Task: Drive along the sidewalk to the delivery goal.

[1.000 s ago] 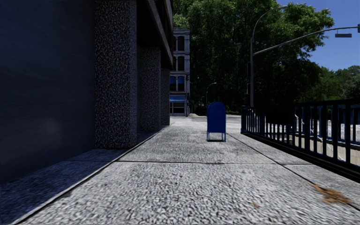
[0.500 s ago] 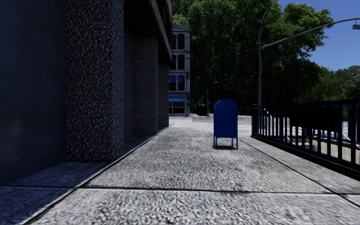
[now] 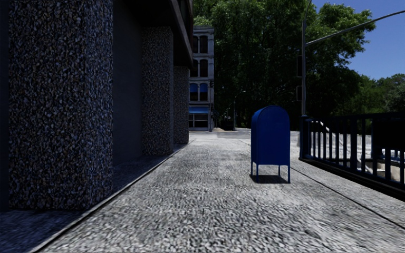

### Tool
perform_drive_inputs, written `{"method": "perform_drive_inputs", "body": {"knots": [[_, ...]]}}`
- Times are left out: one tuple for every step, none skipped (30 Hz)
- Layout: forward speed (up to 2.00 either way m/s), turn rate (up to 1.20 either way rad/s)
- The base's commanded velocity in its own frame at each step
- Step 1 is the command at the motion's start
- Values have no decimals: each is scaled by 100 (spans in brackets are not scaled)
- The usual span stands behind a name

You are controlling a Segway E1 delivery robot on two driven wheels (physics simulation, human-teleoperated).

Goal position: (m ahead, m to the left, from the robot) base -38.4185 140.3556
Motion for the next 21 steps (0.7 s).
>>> {"method": "perform_drive_inputs", "body": {"knots": [[200, 0], [200, 0], [200, 0], [200, 0], [200, 0], [200, 0], [200, 0], [200, 0], [200, 0], [200, 0], [200, 0], [200, 0], [200, 0], [200, 0], [200, 0], [200, 0], [200, 0], [200, 0], [200, 0], [200, 0], [200, 0]]}}
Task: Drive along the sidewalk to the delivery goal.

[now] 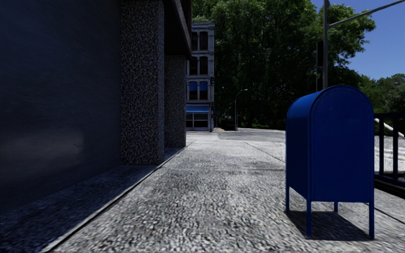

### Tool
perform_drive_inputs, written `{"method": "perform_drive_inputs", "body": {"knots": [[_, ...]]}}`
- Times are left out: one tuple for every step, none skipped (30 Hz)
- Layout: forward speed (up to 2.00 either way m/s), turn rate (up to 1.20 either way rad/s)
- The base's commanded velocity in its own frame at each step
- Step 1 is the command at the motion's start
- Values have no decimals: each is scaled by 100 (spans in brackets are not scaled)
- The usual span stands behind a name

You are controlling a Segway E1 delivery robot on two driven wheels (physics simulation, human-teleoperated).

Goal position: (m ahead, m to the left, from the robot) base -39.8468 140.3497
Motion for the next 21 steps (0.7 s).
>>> {"method": "perform_drive_inputs", "body": {"knots": [[200, 0], [200, 0], [200, 0], [200, 0], [200, 0], [200, 0], [200, 0], [200, 0], [200, 0], [200, 0], [200, 0], [200, 0], [200, 0], [200, 0], [200, 0], [200, 0], [200, 0], [200, 0], [200, 0], [200, 0], [200, 0]]}}
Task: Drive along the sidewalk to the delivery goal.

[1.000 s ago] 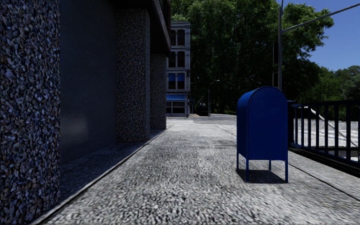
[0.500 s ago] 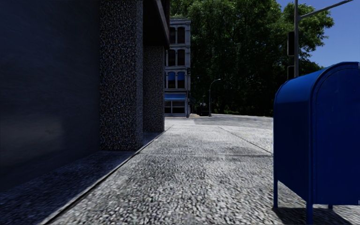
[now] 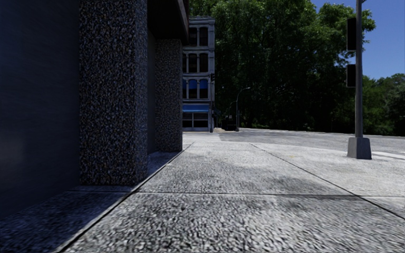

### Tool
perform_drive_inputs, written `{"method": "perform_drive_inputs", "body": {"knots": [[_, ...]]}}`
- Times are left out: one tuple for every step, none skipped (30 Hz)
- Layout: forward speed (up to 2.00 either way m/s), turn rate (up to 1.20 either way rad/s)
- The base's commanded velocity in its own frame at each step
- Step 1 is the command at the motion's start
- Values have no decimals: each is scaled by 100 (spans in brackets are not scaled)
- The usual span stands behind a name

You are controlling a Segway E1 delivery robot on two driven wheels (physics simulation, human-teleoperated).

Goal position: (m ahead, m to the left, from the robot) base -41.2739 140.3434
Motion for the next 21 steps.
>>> {"method": "perform_drive_inputs", "body": {"knots": [[200, 0], [200, 0], [200, 0], [200, 0], [200, 0], [200, 0], [200, 0], [200, -31], [200, -103], [200, -120], [200, -120], [200, -75], [200, -25], [200, -7], [200, -2], [200, -1], [200, -1], [200, 0], [200, 0], [200, 0], [200, 0]]}}
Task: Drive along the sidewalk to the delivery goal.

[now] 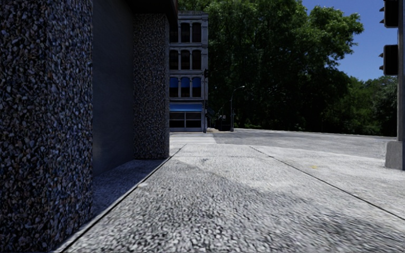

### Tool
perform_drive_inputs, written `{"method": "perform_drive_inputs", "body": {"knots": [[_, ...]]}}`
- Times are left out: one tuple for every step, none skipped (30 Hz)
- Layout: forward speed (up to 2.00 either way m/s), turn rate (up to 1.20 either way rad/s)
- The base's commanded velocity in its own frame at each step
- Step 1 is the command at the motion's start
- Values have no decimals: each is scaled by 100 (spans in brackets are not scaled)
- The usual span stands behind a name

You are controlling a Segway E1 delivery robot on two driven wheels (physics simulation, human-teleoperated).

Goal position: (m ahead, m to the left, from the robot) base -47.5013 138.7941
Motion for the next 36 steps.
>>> {"method": "perform_drive_inputs", "body": {"knots": [[200, 0], [200, 0], [200, 0], [200, 0], [200, 0], [200, 0], [200, 0], [200, 0], [200, 0], [200, 0], [200, 0], [200, 0], [200, 0], [200, 0], [200, 0], [200, 0], [200, 0], [200, 0], [200, 0], [200, 0], [200, 0], [200, 0], [200, 0], [200, 0], [200, 0], [200, 0], [200, 0], [200, 0], [200, 0], [200, 0], [200, 0], [200, 0], [200, 0], [200, 0], [200, 0], [200, 0]]}}
